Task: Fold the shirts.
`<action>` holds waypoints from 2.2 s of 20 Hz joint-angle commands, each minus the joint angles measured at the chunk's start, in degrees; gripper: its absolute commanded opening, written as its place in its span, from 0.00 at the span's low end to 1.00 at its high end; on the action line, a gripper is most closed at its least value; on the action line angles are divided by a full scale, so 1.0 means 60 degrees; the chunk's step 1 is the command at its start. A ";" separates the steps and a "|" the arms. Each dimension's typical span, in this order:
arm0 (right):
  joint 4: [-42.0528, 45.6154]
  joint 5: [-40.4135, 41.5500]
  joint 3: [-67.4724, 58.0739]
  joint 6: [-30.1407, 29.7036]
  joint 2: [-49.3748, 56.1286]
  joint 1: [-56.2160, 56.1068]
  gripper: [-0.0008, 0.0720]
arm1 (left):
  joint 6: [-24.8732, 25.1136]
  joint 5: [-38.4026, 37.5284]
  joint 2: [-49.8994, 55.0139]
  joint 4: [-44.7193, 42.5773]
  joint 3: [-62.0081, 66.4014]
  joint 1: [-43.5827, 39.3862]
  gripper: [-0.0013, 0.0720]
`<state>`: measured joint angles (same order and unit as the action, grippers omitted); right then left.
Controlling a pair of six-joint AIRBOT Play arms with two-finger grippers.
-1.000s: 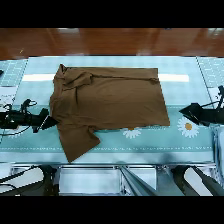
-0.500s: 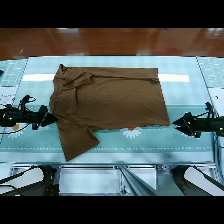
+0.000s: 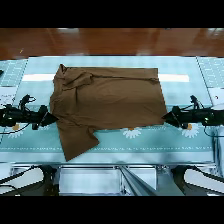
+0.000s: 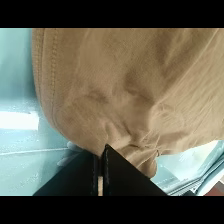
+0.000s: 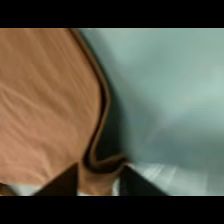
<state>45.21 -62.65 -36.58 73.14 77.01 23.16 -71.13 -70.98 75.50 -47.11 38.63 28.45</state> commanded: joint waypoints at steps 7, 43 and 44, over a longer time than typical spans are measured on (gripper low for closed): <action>0.0393 -0.0506 -0.1960 0.0146 0.0164 -0.1209 0.04 | 0.0441 -0.0127 -0.0047 0.0729 0.0346 -0.0004 0.05; 0.3668 -0.3676 -0.9555 0.2510 -0.7012 -0.1213 0.04 | -0.3880 -0.1625 -0.8608 -0.6269 0.8153 -0.3038 0.05; 0.3446 -0.3442 -0.8910 0.2339 -0.6783 -0.1213 0.04 | -0.3876 -0.1071 -0.8408 -0.5850 0.7253 -0.3038 0.05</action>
<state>69.91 -85.65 -100.05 88.66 34.72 15.86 -93.30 -80.25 23.73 -82.56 92.16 10.92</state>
